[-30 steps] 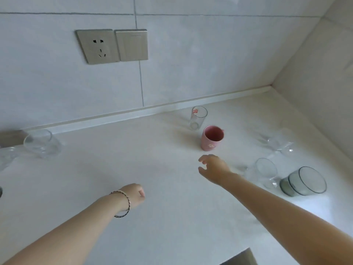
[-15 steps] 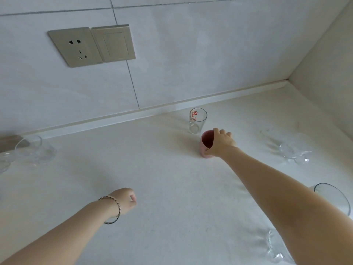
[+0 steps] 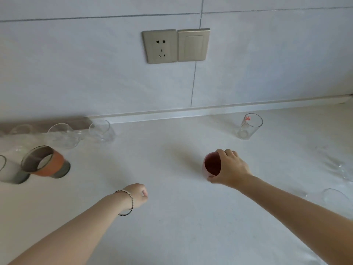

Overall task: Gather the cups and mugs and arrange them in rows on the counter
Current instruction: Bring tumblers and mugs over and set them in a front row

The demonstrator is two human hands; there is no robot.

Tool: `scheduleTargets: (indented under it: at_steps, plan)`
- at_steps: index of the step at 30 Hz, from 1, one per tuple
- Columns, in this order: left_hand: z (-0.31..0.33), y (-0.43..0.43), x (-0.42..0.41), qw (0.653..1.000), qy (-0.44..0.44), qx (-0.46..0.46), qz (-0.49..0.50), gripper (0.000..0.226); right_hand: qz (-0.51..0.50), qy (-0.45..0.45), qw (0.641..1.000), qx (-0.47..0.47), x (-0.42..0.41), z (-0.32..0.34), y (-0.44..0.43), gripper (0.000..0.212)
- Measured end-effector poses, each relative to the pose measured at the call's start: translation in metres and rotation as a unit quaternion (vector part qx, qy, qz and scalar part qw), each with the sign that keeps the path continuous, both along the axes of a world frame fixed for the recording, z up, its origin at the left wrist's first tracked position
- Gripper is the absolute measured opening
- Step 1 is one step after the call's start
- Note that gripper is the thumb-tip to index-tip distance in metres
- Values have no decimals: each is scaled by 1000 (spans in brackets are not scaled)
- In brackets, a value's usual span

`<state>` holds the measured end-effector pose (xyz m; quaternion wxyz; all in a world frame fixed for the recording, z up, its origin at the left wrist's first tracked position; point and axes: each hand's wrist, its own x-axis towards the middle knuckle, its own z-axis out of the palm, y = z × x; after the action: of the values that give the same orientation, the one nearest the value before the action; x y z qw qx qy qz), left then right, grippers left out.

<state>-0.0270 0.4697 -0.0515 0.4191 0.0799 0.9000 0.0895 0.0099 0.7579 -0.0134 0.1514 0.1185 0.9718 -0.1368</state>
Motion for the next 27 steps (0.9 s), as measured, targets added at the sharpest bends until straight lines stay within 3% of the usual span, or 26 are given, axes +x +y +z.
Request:
scheduleTargets:
  at_steps: [11,15,27]
  plan:
    - [3,-206,-15,999,-4,-3,49,30,70,-5,996,-57,-43,-5,-251,81]
    - [3,-266,-16,998,-8,-6,68,14,51,2,997,-64,-74,-5,-318,82]
    - [-5,-322,-12,997,2,23,73,6,-7,5,998,-57,-114,-26,-381,94]
